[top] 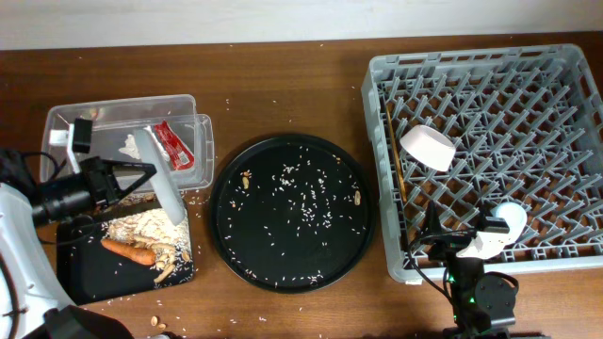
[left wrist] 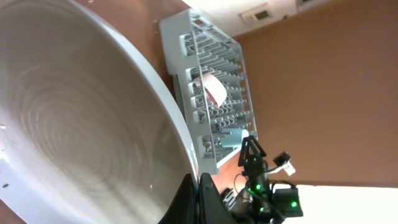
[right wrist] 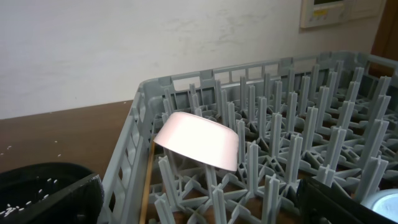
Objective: Sort waste into correct bins and load items into the dishwasher rack
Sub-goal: 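Tilt the plate over the black tray to scrape off the rice scraps, then carry the white plate to the rack and stand it upright with the left gripper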
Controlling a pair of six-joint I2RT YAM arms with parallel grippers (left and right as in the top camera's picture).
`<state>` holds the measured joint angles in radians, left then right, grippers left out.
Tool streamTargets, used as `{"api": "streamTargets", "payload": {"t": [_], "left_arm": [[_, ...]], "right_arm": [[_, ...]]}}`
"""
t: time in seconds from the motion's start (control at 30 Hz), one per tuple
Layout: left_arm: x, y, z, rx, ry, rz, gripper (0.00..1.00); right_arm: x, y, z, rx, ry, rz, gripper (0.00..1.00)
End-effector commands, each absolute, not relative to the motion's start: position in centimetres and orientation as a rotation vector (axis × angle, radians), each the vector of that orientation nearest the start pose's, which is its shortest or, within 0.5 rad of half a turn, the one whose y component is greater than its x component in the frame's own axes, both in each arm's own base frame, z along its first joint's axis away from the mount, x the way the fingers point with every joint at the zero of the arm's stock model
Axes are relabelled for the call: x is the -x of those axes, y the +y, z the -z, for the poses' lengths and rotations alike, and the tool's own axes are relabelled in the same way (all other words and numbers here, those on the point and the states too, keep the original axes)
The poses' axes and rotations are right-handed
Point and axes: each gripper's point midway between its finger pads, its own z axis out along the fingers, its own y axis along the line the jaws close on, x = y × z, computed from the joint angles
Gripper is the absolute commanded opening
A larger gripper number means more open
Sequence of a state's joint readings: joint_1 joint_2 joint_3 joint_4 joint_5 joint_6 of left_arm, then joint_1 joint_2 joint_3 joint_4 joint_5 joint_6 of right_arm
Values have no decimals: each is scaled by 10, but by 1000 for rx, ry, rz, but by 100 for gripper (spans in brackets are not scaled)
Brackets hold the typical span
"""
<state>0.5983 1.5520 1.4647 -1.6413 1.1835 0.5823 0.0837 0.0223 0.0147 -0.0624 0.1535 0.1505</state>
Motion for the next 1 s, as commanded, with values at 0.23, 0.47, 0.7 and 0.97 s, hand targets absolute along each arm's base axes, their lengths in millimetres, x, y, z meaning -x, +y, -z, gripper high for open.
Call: {"api": "streamTargets", "payload": {"t": [0.23, 0.47, 0.7, 0.97], "left_arm": [[-286, 33, -294, 144, 2092, 1281, 0], [-284, 33, -293, 171, 2083, 1306, 0], [-319, -49, -277, -275, 2179, 1280, 0], [-362, -175, -309, -610, 2024, 1287, 0]], "right_arm": [[-246, -9, -158, -179, 1632, -38, 98], [-246, -9, -158, -179, 1632, -38, 98], [-246, -9, -158, -179, 1632, -38, 98], [-246, -9, -158, -179, 1632, -38, 98]]}}
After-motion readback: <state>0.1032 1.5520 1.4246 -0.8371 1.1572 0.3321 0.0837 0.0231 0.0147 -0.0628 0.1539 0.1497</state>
